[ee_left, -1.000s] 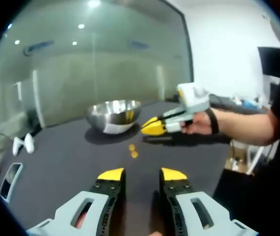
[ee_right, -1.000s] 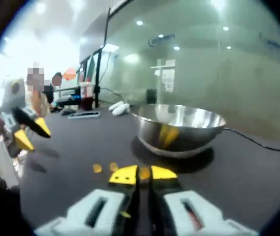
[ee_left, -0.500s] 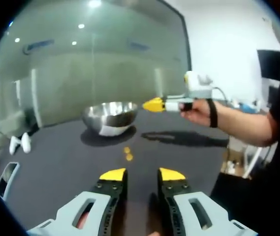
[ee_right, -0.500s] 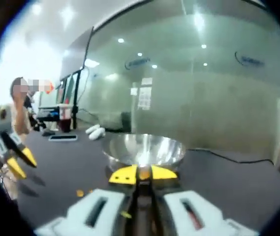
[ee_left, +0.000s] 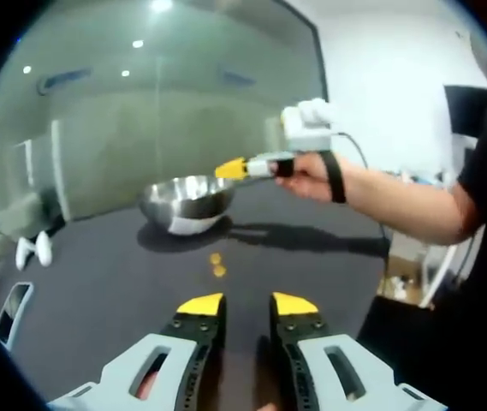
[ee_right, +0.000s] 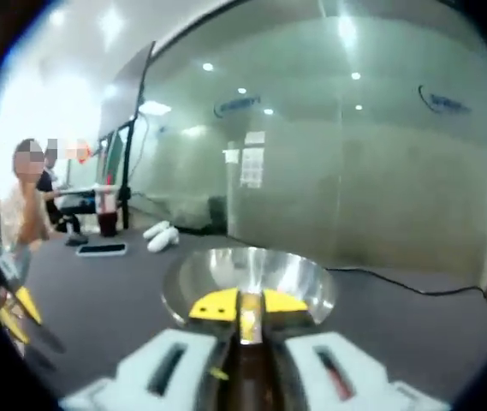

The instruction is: Pick up the QQ candy scattered on the table and place it into the stainless steel bowl on the table

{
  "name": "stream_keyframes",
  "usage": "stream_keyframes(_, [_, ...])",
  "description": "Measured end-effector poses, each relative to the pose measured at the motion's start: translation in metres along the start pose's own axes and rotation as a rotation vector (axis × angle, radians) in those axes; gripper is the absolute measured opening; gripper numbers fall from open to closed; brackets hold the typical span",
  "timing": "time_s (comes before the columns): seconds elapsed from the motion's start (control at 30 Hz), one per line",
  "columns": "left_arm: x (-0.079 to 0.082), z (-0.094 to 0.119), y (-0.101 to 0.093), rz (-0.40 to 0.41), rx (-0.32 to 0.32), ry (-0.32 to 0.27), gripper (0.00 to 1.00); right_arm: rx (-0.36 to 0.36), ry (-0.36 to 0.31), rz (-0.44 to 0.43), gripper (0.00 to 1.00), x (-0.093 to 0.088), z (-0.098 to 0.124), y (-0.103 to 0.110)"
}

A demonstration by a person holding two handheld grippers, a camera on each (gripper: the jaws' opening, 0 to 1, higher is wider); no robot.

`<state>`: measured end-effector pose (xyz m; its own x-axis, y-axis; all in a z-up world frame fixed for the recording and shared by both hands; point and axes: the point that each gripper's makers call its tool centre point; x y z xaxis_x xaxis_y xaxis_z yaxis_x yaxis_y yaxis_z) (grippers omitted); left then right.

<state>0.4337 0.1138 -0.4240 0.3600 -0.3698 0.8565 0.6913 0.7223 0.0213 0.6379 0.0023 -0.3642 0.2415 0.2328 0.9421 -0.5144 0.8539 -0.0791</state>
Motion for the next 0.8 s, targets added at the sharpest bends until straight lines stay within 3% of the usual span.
stream_keyframes(0.2, [0.003,0.003,-0.003,0.022,-0.024,-0.016,0.20,-0.007,0.012,0.017,0.12,-0.003,-0.009,0.000])
stream_keyframes(0.27, [0.004,0.003,-0.004,0.017,-0.027,-0.018,0.20,-0.013,-0.002,-0.049,0.18,-0.002,-0.009,-0.007])
stream_keyframes(0.6, [0.001,-0.002,-0.003,0.010,-0.023,0.002,0.20,-0.014,-0.010,-0.062,0.18,-0.003,-0.001,-0.012])
stream_keyframes(0.8, [0.002,-0.004,-0.003,0.014,-0.028,-0.002,0.20,0.038,-0.017,-0.110,0.18,-0.002,0.011,-0.003])
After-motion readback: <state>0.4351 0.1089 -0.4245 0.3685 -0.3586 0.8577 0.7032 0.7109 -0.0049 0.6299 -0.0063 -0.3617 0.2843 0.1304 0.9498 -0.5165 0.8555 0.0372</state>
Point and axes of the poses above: the point that each gripper's makers call its tool centre point, and the gripper's own axes: z roughly backward along the fingers, y roughly to its left, x roughly out of its top, and after that the axes turned 13 degrees about y, right-handed
